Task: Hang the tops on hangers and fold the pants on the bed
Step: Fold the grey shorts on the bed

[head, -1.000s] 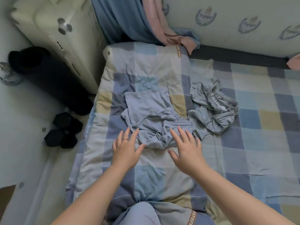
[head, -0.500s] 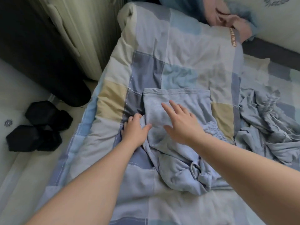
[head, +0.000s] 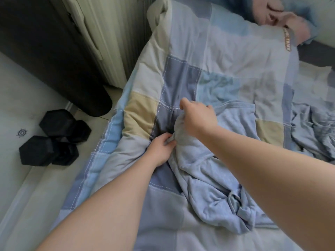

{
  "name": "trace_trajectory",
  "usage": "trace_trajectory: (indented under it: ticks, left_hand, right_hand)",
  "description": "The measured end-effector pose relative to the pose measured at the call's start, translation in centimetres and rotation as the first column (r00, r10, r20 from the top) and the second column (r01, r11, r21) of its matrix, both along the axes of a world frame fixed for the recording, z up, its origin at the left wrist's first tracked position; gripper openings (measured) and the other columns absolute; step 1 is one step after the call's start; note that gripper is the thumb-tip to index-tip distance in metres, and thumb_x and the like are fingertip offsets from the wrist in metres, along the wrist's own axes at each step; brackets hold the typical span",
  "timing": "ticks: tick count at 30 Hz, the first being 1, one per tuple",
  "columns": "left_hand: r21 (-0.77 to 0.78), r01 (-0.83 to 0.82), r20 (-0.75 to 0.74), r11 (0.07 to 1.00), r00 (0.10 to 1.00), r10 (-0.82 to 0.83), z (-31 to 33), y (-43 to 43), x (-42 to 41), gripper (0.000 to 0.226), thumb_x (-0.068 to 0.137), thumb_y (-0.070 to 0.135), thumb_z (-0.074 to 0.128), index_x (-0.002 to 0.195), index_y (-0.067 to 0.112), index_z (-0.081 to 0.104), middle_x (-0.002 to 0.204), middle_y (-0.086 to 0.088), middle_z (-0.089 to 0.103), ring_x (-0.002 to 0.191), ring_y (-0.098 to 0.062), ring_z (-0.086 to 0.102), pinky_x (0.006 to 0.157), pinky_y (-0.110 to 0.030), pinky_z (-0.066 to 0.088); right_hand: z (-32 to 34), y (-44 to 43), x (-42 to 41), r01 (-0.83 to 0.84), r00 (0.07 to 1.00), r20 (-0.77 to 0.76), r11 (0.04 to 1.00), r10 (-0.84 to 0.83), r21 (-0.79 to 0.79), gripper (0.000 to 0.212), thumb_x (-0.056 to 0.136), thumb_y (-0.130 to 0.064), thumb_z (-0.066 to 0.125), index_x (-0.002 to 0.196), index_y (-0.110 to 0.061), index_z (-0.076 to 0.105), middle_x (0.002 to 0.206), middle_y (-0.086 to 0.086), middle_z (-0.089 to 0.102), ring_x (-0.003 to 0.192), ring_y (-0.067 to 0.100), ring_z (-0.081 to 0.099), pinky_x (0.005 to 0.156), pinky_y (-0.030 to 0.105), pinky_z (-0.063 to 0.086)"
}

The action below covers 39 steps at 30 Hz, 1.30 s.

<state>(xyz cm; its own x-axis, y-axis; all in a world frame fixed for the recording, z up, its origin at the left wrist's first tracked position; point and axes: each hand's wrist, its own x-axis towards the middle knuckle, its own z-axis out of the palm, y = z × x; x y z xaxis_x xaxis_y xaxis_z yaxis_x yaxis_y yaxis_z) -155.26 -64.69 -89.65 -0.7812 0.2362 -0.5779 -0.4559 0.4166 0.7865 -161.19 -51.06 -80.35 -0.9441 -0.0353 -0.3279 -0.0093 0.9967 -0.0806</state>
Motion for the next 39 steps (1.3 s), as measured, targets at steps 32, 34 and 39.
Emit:
trace_trajectory:
  ticks: [32, 34, 39]
  left_hand:
    - [-0.31, 0.339, -0.327, 0.888, 0.839, -0.434, 26.6, 12.0, 34.1, 0.03, 0.093, 0.023, 0.056, 0.121, 0.032, 0.063, 0.127, 0.004, 0.061, 0.121, -0.025, 0.052, 0.101, -0.046, 0.04]
    - [-0.244, 0.347, -0.361, 0.905, 0.834, -0.417, 28.5, 13.7, 37.9, 0.022, 0.092, 0.019, 0.052, 0.104, 0.028, 0.068, 0.105, 0.004, 0.068, 0.107, -0.024, 0.061, 0.091, -0.04, 0.046]
    - [-0.167, 0.254, -0.428, 0.953, 0.852, -0.302, 35.1, 16.4, 47.8, 0.025, 0.093, 0.015, 0.05, 0.086, 0.036, 0.064, 0.08, 0.016, 0.068, 0.086, -0.016, 0.064, 0.077, -0.032, 0.047]
  right_hand:
    - [26.1, 12.3, 46.7, 0.471, 0.697, -0.058, 0.518, -0.714, -0.714, 0.016, 0.083, -0.006, 0.068, 0.084, -0.02, 0.061, 0.073, -0.009, 0.056, 0.069, 0.009, 0.045, 0.062, 0.025, 0.029]
    - [27.7, 13.9, 51.1, 0.447, 0.674, -0.07, 0.481, -0.735, -0.754, 0.018, 0.082, -0.006, 0.069, 0.082, -0.021, 0.06, 0.066, -0.012, 0.054, 0.063, 0.009, 0.044, 0.059, 0.024, 0.031]
    - [32.0, 17.6, 64.1, 0.427, 0.621, -0.048, 0.388, -0.783, -0.817, 0.016, 0.083, -0.005, 0.066, 0.079, -0.02, 0.062, 0.062, -0.01, 0.056, 0.06, 0.006, 0.048, 0.059, 0.025, 0.037]
